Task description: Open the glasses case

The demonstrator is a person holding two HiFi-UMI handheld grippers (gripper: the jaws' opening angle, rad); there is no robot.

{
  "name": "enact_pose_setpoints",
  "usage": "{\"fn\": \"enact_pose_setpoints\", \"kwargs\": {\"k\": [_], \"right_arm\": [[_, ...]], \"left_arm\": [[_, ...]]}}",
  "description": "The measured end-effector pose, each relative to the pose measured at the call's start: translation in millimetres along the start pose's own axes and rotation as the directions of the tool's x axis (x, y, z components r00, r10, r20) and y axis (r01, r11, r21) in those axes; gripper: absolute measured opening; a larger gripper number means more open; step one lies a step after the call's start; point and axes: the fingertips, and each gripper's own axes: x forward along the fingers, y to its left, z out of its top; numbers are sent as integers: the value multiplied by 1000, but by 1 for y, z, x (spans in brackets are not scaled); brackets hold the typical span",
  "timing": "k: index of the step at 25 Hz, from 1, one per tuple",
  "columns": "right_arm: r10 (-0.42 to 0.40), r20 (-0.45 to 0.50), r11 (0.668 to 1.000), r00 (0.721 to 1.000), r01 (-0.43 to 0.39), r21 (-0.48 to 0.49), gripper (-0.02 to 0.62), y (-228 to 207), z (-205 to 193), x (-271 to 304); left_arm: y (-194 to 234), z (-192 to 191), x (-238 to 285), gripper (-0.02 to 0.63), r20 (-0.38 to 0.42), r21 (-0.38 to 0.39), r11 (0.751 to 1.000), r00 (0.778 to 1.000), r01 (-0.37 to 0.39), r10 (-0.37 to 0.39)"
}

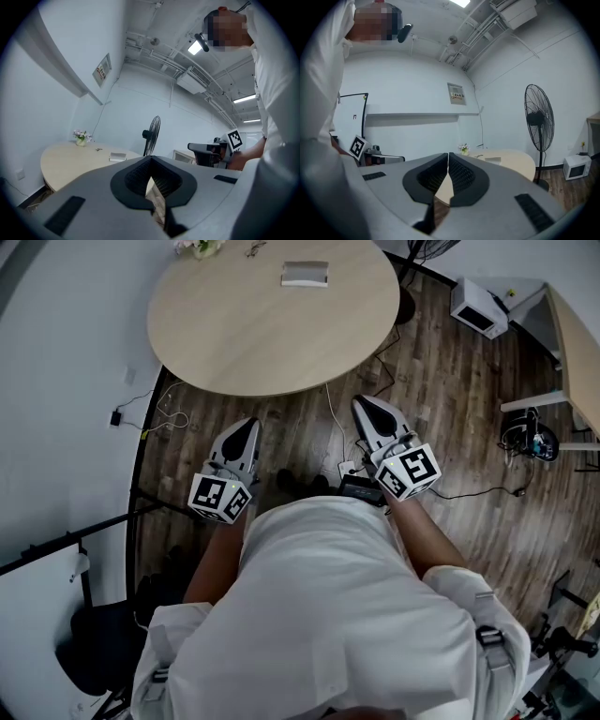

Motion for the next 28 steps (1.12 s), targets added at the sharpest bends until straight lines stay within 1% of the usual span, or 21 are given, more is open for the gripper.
{"fn": "enact_pose_setpoints", "kwargs": {"k": [3, 6, 10, 16, 28], "right_arm": [[0, 1, 1000, 1000, 0, -2, 26, -10, -1, -10], [-8, -1, 1000, 1000, 8, 1, 26, -20, -4, -20], [-4, 3, 1000, 1000, 4, 8, 26, -28, -4, -32], [19, 8, 1000, 1000, -19, -2, 25, -36, -4, -29], [13, 24, 1000, 1000, -13, 8, 25, -57, 1, -24]], "left_arm": [[-7, 1, 7, 12, 0, 9, 1000, 1000, -24, 24], [-15, 0, 12, 12, 3, -5, 999, 999, -37, 37], [-29, -4, 19, 12, -9, -7, 1000, 1000, -11, 11], [-43, -1, 27, 12, -17, 2, 1000, 1000, 24, -24], [-43, 8, 46, 12, -8, 6, 999, 999, 41, -41]]}}
